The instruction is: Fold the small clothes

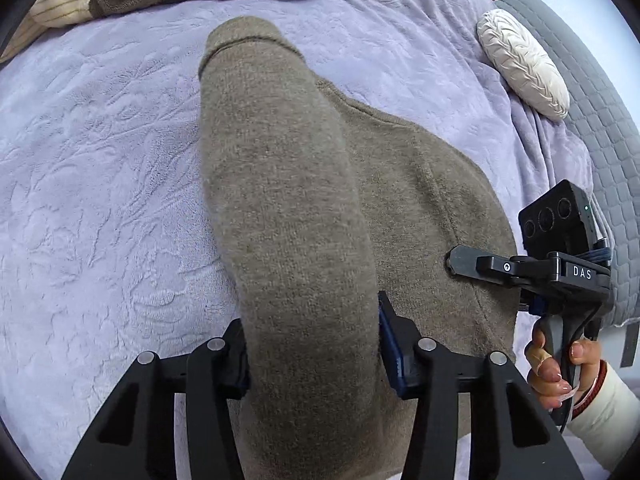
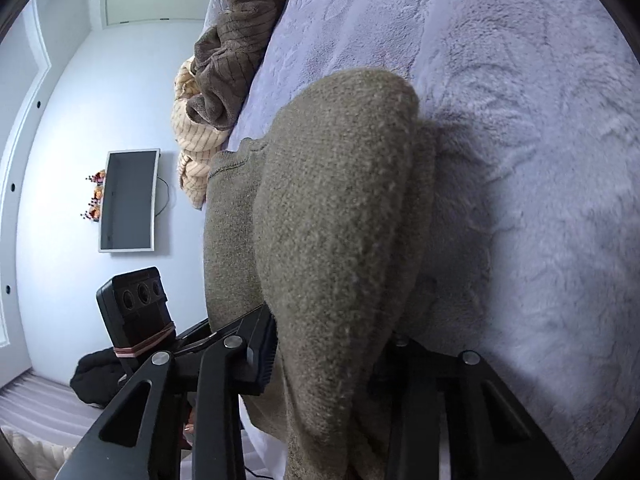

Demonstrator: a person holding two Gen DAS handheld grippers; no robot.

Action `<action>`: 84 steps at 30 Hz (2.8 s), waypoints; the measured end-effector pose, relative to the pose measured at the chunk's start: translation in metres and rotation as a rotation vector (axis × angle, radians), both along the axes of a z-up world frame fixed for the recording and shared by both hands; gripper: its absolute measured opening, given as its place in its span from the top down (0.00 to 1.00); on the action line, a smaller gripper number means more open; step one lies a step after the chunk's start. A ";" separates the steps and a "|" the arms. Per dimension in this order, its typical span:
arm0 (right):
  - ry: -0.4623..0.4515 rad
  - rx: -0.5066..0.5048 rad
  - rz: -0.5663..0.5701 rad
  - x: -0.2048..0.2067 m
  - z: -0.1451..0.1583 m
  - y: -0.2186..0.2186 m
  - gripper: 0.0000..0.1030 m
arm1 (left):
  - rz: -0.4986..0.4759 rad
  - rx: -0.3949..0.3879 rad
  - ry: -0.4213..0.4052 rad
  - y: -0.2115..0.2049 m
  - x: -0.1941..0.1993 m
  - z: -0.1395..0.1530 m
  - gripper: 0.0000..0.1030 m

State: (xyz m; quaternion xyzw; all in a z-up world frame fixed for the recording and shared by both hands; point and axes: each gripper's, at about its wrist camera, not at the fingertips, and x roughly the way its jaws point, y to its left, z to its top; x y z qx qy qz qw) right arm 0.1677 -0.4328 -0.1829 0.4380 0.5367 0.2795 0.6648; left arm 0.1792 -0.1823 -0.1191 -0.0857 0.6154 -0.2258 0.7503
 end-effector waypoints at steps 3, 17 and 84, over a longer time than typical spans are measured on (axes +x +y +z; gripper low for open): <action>0.010 0.049 -0.019 -0.004 0.000 -0.003 0.66 | 0.024 -0.004 0.013 0.002 0.000 -0.005 0.50; -0.039 -0.104 0.130 -0.010 -0.008 -0.001 0.36 | 0.060 -0.013 0.083 0.006 0.007 -0.035 0.07; 0.035 -0.380 0.049 -0.164 0.072 0.145 0.65 | 0.005 0.043 -0.116 0.208 -0.166 0.067 0.40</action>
